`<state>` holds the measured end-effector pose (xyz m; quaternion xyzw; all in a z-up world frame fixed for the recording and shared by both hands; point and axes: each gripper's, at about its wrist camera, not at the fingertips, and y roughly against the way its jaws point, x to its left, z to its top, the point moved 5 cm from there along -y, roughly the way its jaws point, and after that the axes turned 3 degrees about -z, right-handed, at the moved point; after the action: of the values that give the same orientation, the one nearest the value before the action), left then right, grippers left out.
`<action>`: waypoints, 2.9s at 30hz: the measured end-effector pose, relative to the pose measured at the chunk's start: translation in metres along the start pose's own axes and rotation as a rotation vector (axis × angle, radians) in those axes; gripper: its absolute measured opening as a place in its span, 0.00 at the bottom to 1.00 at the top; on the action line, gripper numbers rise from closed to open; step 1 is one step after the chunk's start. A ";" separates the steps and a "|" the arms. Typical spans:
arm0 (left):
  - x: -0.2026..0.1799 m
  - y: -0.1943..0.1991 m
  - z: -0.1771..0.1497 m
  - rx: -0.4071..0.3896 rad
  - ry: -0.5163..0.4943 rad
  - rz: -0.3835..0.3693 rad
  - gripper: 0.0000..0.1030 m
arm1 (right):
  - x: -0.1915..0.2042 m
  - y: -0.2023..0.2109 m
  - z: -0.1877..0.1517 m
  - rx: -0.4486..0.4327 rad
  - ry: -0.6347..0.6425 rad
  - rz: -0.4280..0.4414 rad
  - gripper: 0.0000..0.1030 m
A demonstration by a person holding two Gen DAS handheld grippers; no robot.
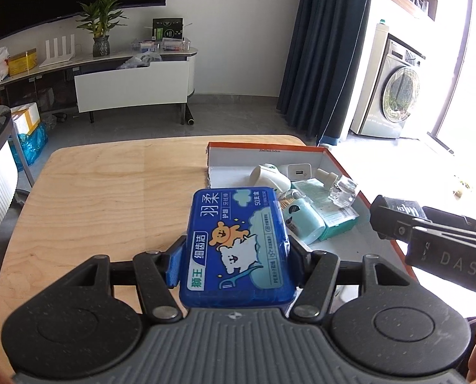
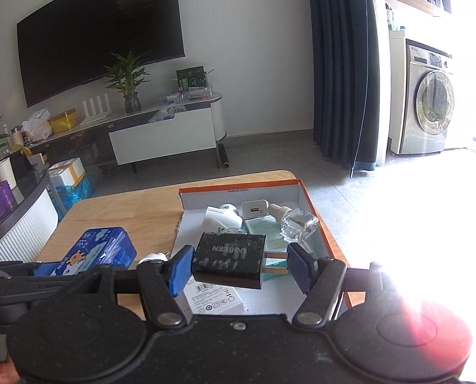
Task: Organize rigid objects
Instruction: 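Carry the black charger and blue tin with both grippers over the cardboard box, then lower the black charger and blue tin into the box and open both grippers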
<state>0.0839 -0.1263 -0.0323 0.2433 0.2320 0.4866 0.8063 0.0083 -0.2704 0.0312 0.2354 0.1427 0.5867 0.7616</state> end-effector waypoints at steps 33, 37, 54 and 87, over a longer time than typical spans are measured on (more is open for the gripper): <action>-0.031 -0.030 0.006 0.049 -0.048 -0.043 0.60 | -0.030 -0.014 0.006 0.012 -0.032 -0.032 0.74; -0.035 -0.034 0.006 0.057 -0.057 -0.049 0.60 | -0.033 -0.018 0.008 0.014 -0.030 -0.035 0.74; -0.050 -0.055 0.005 0.091 -0.077 -0.072 0.60 | -0.040 -0.049 0.022 0.055 -0.019 -0.009 0.74; -0.072 -0.078 -0.004 0.150 -0.097 -0.121 0.61 | -0.060 -0.048 0.030 0.042 -0.046 -0.021 0.75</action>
<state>0.1040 -0.2225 -0.0738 0.3118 0.2426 0.4058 0.8241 0.0461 -0.3435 0.0279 0.2634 0.1401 0.5699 0.7657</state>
